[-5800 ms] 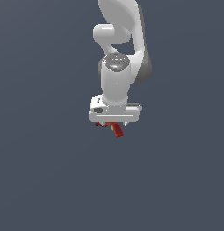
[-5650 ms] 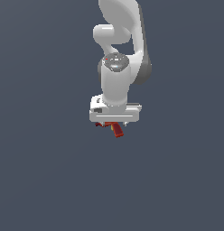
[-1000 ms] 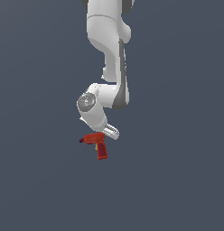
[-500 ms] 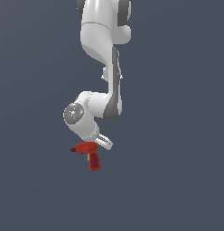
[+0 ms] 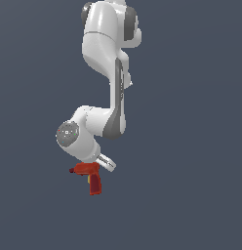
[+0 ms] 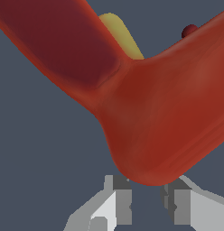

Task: Pick up the object and move it to a goal position.

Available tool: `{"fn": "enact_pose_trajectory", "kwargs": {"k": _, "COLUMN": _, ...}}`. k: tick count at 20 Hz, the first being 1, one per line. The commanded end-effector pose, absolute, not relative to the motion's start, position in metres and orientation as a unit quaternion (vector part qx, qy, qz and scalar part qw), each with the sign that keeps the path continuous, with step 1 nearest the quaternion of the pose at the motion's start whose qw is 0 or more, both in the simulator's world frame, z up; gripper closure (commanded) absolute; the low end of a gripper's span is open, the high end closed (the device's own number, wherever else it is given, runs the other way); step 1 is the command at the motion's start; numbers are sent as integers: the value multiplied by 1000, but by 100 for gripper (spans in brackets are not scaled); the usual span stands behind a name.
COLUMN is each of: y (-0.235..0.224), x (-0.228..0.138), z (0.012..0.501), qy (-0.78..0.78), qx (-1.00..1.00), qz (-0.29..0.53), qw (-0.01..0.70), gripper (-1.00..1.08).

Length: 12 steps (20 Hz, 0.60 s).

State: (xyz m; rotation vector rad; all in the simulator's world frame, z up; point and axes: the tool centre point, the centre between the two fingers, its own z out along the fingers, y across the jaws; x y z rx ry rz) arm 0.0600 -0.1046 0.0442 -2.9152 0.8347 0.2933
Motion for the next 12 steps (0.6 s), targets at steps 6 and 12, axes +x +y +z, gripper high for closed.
{"fn": "enact_pose_trajectory", "kwargs": {"k": 6, "y": -113, "x": 76, "z": 46, "qy": 274, "qx": -956, "qz": 94, "qw": 48, "gripper": 108}}
{"fn": "enact_pose_trajectory", "kwargs": {"k": 12, "y": -115, "x": 79, "z": 46, "qy": 274, "qx": -956, "qz": 94, "qw": 48, "gripper": 108}}
